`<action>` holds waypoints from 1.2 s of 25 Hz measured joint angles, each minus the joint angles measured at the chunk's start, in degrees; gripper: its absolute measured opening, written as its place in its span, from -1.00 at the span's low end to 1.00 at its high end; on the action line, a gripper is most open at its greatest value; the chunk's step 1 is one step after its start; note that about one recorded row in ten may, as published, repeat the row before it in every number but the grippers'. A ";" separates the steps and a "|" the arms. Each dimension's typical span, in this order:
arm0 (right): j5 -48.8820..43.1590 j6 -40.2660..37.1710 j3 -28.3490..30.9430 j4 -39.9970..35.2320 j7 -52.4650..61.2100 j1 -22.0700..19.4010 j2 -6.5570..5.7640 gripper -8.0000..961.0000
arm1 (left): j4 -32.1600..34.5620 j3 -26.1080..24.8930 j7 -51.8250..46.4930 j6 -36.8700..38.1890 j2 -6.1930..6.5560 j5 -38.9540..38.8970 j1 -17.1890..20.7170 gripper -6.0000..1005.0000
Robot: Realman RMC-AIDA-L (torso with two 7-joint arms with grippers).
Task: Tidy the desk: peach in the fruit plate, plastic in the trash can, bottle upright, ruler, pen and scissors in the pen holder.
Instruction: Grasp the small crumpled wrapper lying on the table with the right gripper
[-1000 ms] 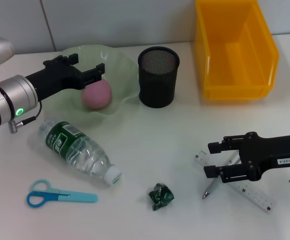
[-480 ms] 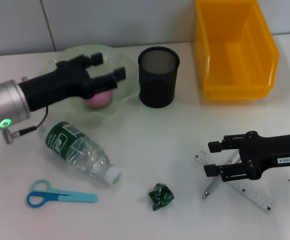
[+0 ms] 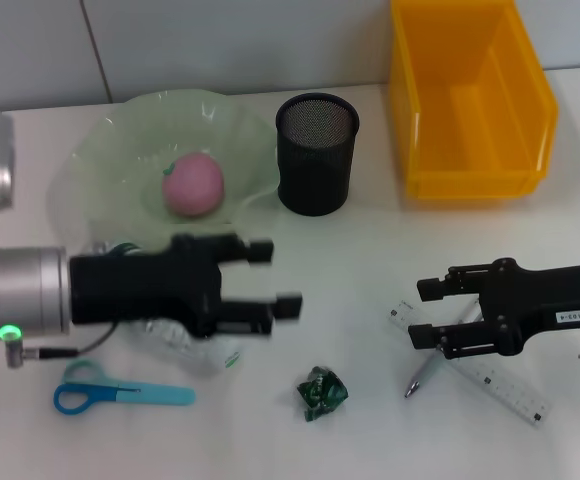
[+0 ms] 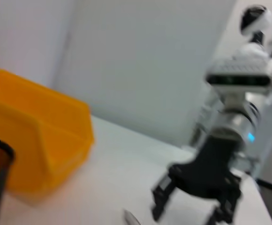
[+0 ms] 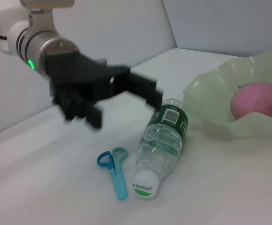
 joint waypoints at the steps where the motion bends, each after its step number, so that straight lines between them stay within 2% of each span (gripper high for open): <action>1: 0.00 0.00 0.00 -0.01 0.00 0.02 -0.08 0.52 | 0.01 0.01 -0.31 1.38 -0.17 2.07 -0.29 0.69; 12: -0.02 -0.85 -0.67 -1.05 1.75 0.64 -0.45 0.52 | 0.10 -0.61 -0.20 3.74 -0.34 5.19 -1.09 0.69; 18: -0.06 -5.59 -5.10 -7.45 8.64 3.18 -0.51 0.52 | 0.11 -0.57 0.02 3.81 -0.08 5.25 -1.08 0.69; 20: -0.91 -6.90 -7.01 -9.14 10.89 4.96 -1.00 0.52 | 0.11 -0.55 0.01 3.83 0.24 5.26 -1.07 0.69; 22: -4.04 -8.39 -8.93 -9.88 13.52 8.88 -1.73 0.52 | 0.11 -0.78 -0.23 4.20 0.89 5.30 -0.79 0.69; 23: -4.04 -8.39 -8.93 -9.88 13.52 8.88 -1.73 0.52 | 0.10 -0.80 -0.28 4.34 1.04 5.31 -0.72 0.69; 24: -6.18 -8.74 -10.41 -9.88 14.72 11.52 -1.89 0.52 | 0.07 -0.82 -0.34 4.53 1.25 5.32 -0.64 0.69; 26: -6.96 -8.78 -11.20 -9.88 15.10 12.62 -1.91 0.52 | -0.10 -0.83 -0.35 4.71 1.63 5.33 -0.53 0.69; 27: -8.18 -8.57 -13.90 -9.90 15.84 14.75 -1.82 0.52 | -0.24 -0.84 -0.34 4.80 1.81 5.33 -0.46 0.69; 30: -8.81 -8.26 -16.21 -9.91 16.36 16.38 -1.56 0.52 | -0.40 -0.87 -0.26 5.09 2.31 5.33 -0.16 0.69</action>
